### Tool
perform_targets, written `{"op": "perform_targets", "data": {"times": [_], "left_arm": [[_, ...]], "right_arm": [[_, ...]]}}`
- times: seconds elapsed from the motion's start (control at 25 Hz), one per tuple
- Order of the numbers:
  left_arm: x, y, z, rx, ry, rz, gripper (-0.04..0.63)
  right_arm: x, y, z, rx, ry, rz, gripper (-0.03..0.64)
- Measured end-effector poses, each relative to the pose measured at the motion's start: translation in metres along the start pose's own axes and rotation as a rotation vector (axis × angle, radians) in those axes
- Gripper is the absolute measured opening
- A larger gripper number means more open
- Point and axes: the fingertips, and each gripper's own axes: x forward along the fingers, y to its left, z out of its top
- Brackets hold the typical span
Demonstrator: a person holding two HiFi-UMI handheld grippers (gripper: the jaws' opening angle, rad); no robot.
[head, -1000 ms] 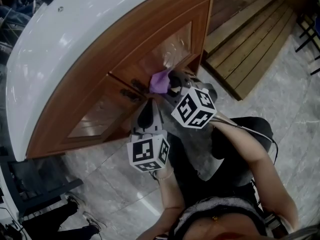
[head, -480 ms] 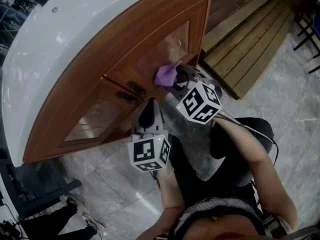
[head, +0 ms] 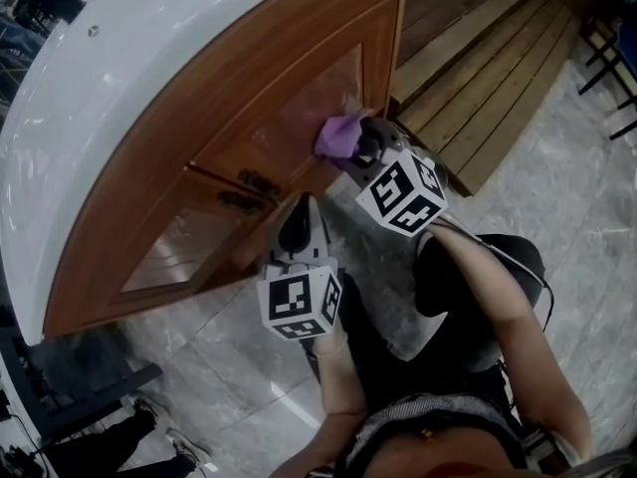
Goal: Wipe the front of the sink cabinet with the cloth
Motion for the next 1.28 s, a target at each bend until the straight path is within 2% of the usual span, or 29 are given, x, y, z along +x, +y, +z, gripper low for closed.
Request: {"op": "perform_targets", "data": {"times": [0.76, 0.92, 1.08, 1.28], "left_arm": [[0.024, -0.022, -0.005, 0.005, 0.025, -0.056, 0.000], [0.024, -0.025, -0.006, 0.004, 0.029, -0.067, 0.000], [0.021, -0.025, -0.006, 0.010, 0.033, -0.067, 0.000], [0.018, -0.019, -0.005, 0.015, 0.028, -0.055, 0.000]], "right_arm": [[-0.014, -0.067, -0.036, 0.115, 0.045, -0.130, 0.186], [-0.016, -0.073, -0.040, 0.114, 0.066, -0.150, 0.186], [-0.018, -0.083, -0.057, 0.071, 0.141, -0.205, 0.186], [-0.014, -0.085, -0.058, 0.102, 0.150, -0.205, 0.187]]}}
